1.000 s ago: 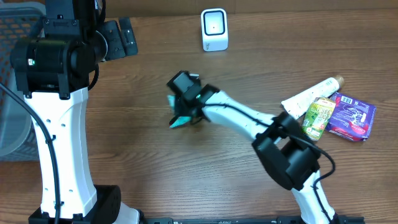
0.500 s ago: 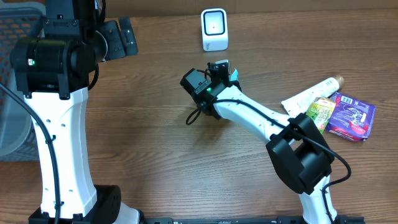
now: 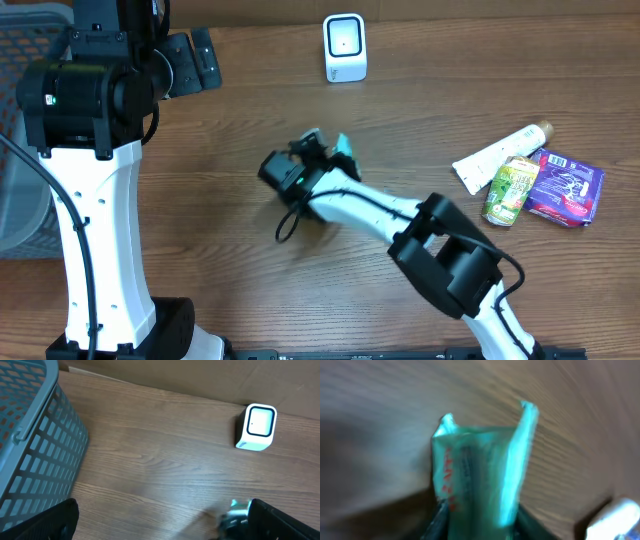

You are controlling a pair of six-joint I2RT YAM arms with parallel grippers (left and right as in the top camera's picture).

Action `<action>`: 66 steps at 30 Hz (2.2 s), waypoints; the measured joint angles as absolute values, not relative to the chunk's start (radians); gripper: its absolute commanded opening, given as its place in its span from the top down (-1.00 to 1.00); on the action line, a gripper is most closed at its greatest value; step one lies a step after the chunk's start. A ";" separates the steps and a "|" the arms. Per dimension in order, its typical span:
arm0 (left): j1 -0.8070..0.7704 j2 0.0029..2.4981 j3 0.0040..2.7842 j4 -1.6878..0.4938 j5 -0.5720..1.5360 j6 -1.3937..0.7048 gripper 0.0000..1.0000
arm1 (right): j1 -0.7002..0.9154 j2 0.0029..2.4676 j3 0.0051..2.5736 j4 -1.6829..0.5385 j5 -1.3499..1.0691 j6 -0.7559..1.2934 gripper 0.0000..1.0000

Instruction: Scan the item barcode

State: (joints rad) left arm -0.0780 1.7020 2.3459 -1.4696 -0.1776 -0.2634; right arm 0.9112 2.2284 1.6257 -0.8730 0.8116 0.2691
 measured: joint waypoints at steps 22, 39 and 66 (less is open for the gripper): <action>-0.078 1.702 2.346 -1.470 -0.178 -0.263 -1.00 | 1.060 2.228 1.626 -0.814 0.601 0.152 -0.60; -0.078 1.702 2.346 -1.470 -0.178 -0.263 -0.99 | 0.929 2.228 1.713 -0.873 0.340 0.147 -0.50; -0.078 1.702 2.346 -1.470 -0.178 -0.263 -0.99 | 1.070 2.229 1.713 -0.881 0.556 0.023 -0.30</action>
